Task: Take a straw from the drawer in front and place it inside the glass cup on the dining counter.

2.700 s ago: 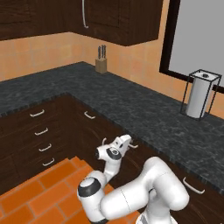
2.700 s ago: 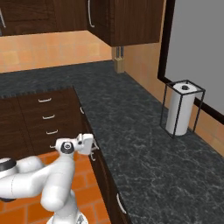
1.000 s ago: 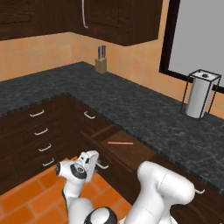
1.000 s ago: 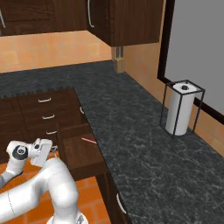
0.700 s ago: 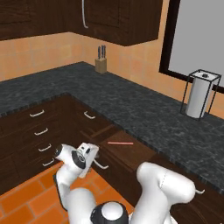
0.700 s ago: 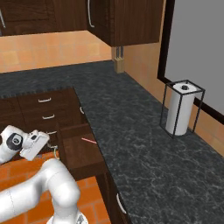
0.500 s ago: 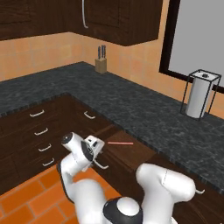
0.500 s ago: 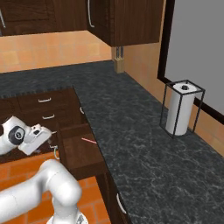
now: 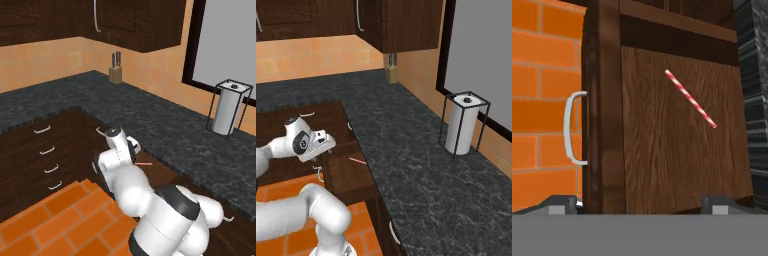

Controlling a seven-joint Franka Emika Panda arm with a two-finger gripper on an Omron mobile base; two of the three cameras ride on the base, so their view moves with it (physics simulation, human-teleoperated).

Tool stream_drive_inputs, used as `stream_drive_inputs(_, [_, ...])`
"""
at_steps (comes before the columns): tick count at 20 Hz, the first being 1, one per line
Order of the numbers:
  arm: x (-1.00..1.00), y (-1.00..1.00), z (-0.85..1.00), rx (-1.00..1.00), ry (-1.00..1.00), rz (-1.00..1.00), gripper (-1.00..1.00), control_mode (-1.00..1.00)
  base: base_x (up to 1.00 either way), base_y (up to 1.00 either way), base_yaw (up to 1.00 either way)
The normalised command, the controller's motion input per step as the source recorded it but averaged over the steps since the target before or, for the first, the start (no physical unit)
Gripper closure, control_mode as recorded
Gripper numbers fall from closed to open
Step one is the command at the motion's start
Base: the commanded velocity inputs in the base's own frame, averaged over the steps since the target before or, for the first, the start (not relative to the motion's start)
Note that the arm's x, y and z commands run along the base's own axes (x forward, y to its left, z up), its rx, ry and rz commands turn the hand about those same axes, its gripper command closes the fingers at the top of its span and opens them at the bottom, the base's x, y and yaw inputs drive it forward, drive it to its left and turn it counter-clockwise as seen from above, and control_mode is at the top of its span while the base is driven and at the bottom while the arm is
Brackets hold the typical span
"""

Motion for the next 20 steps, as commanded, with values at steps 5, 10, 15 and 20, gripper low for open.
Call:
stream_drive_inputs(5, [0.58,-0.01,-0.11,0.0,0.0,-0.04,-1.0,-1.0,0.0,0.0,0.0])
stream_drive_inputs(10, [0.56,-0.25,-0.05,0.0,0.0,-0.05,-1.0,-1.0,0.0,0.0,0.0])
stream_drive_inputs(15, [0.46,-0.23,-0.22,0.0,0.05,-0.04,-1.0,-1.0,0.0,0.0,0.0])
stream_drive_inputs(20, [0.22,-0.02,-0.54,0.0,0.04,-0.02,-1.0,-1.0,0.0,0.0,0.0])
